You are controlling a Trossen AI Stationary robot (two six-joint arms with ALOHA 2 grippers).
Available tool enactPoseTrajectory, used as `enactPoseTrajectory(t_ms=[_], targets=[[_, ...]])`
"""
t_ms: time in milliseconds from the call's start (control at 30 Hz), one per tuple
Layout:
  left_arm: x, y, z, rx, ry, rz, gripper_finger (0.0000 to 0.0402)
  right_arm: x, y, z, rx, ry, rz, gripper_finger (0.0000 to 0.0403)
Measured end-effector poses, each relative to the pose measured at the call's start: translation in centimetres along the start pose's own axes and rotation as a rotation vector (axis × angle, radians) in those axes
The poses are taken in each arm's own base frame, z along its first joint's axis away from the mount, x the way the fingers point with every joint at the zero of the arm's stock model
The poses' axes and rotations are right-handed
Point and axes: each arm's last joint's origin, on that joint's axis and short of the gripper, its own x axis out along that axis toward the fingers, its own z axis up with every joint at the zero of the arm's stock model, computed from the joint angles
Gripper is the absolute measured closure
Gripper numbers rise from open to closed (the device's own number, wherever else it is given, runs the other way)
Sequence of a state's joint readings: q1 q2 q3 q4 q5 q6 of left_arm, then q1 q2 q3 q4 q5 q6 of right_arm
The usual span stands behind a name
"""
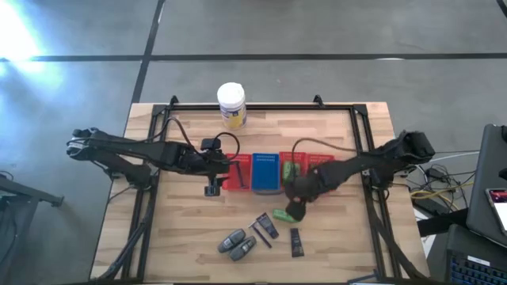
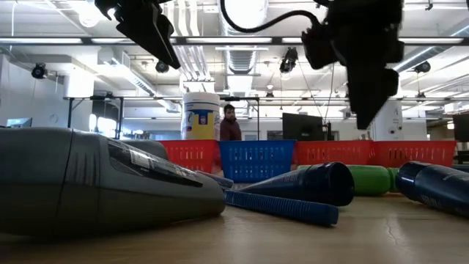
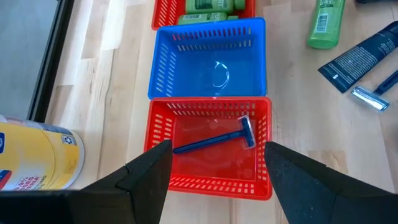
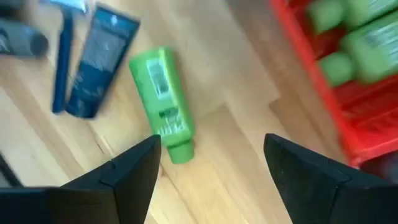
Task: Pick & Place Travel size toiletries
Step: Put the green shampoo into the middle red bin
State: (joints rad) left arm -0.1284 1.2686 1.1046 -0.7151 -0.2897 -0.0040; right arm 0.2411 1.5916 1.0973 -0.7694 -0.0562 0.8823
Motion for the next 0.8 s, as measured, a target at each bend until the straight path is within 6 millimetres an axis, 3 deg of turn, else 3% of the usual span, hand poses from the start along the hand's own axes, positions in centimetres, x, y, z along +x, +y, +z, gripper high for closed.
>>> enactPoseTrajectory(t_ms=[233,433,600,800], targets=[[0.0,0.0,0.0,-0.006,0.0,-0.007,0.0142,2.3,2.3,-1.2,-0.053,0.051,-0.033,0.0148],[0.1,-0.1,-0.1,-0.031,0.004,-0.017,0.0142,4.5,3.1,-1.3,-0.106,0.077,-0.06,0.0157],[0.3,-0.2,-0.4,-0.056,0.022,-0.031,0.0142,6.3,3.5,-1.1,-0.139,0.108,-0.096,0.0137],[0.3,-0.2,-0.4,-0.07,0.023,-0.038,0.0142,6.4,4.6,-0.4,-0.203,0.073,-0.089,0.0102]])
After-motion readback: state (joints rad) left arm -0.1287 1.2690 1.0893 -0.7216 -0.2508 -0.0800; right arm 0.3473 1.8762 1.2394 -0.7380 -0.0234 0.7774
